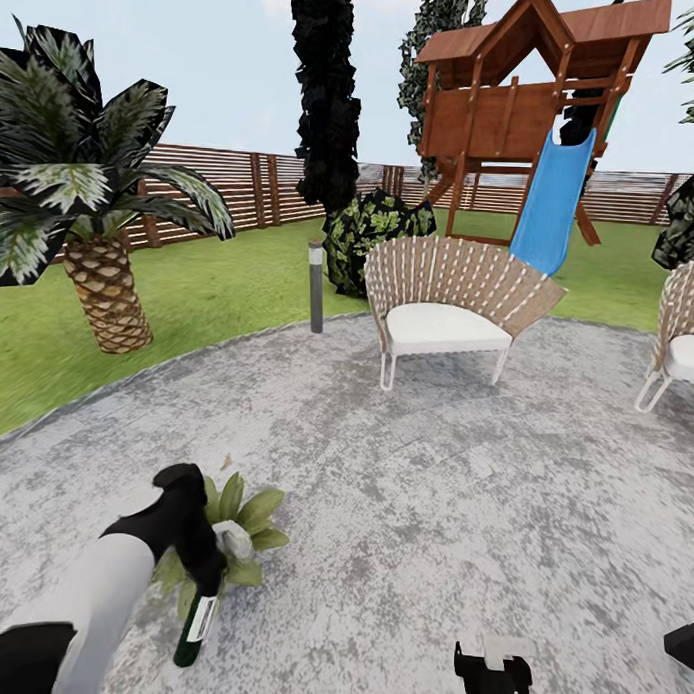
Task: Pick up the pesticide atomizer in the garden and spray insectifuge to fully cover both potted plants in the garden.
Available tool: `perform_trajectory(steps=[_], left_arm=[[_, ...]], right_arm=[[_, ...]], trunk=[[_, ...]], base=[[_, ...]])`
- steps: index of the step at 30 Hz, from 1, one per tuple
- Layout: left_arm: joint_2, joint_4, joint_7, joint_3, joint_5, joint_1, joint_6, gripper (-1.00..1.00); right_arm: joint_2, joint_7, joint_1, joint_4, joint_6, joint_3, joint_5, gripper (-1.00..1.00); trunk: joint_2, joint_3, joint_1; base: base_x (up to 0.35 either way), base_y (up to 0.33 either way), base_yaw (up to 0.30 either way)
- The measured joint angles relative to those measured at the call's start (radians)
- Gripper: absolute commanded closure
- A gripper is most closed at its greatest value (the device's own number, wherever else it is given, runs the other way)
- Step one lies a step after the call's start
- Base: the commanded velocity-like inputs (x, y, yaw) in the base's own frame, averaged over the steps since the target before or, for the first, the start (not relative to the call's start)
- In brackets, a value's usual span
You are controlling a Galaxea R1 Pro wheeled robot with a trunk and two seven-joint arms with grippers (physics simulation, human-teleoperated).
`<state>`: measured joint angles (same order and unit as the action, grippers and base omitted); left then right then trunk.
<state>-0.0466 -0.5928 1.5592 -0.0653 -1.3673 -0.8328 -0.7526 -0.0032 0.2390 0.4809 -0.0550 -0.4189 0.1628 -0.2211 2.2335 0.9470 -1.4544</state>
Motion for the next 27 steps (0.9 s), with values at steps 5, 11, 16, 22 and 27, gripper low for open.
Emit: perform_trajectory(steps=[5,11,16,22,27], left_arm=[[-0.002,-0.001,0.003,-0.003,-0.142,-0.021,-0.003,1.00],[-0.004,-0.002,0.002,-0.002,-0.153,-0.009,-0.004,1.00],[-0.001,-0.002,0.003,-0.005,-0.152,-0.010,-0.002,1.00],[0.003,-0.002,0.003,-0.007,-0.152,-0.009,-0.002,1.00],[0.007,-0.002,0.003,-0.006,-0.153,-0.009,-0.002,1.00]], right_arm=[[0.000,0.000,0.000,0.000,0.000,0.000,0.000,-1.00],[0.000,0.000,0.000,-0.001,0.000,0.000,0.000,-1.00],[0.000,-0.001,0.000,-0.001,0.000,0.000,0.000,-1.00],[-0.002,-0.003,-0.001,-0.001,0.000,0.000,-0.005,-1.00],[-0.010,-0.003,-0.007,-0.001,0.000,-0.001,-0.007,-1.00]], trunk=[[0.000,0.000,0.000],[0.000,0.000,0.000],[0.000,0.000,0.001],[0.000,0.000,0.000],[0.000,0.000,0.000]], base=[[0.000,0.000,0.000],[0.001,0.000,0.111],[0.238,0.000,0.109],[0.009,0.000,0.000],[0.008,0.000,0.000]])
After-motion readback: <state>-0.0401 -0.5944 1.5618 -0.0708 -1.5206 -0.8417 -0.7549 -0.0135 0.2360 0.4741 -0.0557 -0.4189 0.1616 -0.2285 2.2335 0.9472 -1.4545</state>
